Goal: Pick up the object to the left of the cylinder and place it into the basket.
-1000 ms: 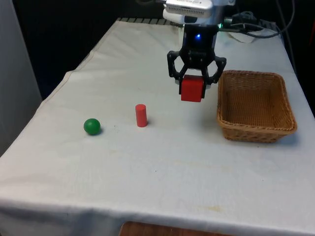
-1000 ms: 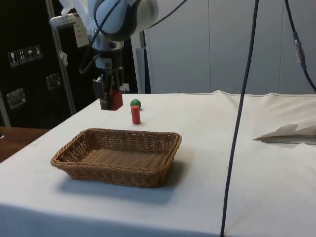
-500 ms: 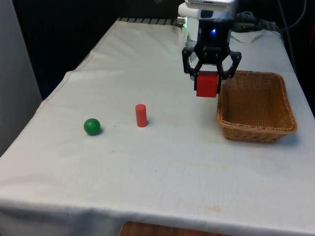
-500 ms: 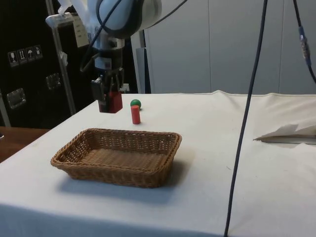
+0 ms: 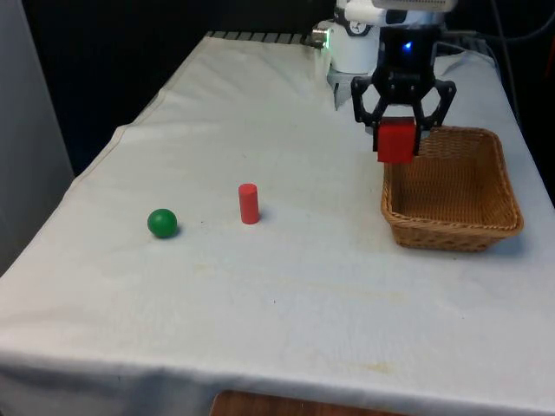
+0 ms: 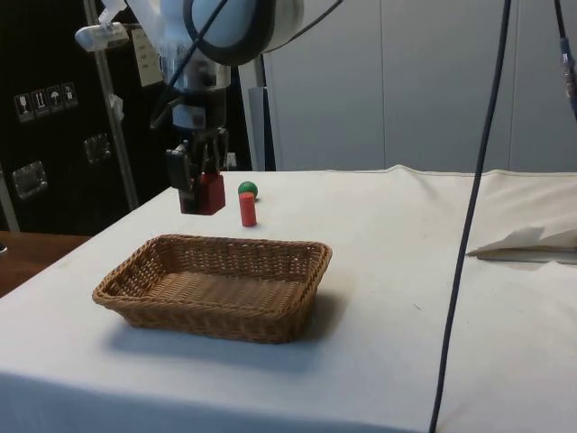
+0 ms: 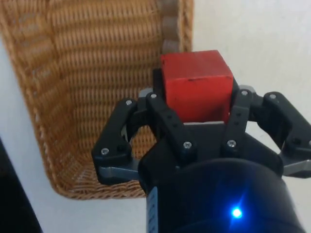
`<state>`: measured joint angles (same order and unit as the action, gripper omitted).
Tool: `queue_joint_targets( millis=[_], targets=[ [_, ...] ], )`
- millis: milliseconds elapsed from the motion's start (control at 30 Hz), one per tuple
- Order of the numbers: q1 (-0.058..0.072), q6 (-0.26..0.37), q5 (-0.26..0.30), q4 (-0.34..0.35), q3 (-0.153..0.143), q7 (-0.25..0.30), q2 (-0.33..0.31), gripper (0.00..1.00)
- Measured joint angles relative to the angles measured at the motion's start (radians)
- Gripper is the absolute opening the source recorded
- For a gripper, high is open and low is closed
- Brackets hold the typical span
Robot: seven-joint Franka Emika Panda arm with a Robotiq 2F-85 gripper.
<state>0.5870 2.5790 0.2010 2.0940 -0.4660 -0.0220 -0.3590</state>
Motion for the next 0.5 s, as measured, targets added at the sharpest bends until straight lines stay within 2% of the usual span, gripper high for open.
queue_joint_targets(
  millis=[100, 367, 500],
  targets=[
    [0.005, 0.014, -0.005, 0.015, 0.02, -0.021, 0.01, 0.02],
    [0.007, 0.035, -0.007, 0.036, 0.052, -0.048, 0.02, 0.02],
    [0.008, 0.072, -0.007, 0.061, 0.085, -0.071, 0.02, 0.02]
  ],
)
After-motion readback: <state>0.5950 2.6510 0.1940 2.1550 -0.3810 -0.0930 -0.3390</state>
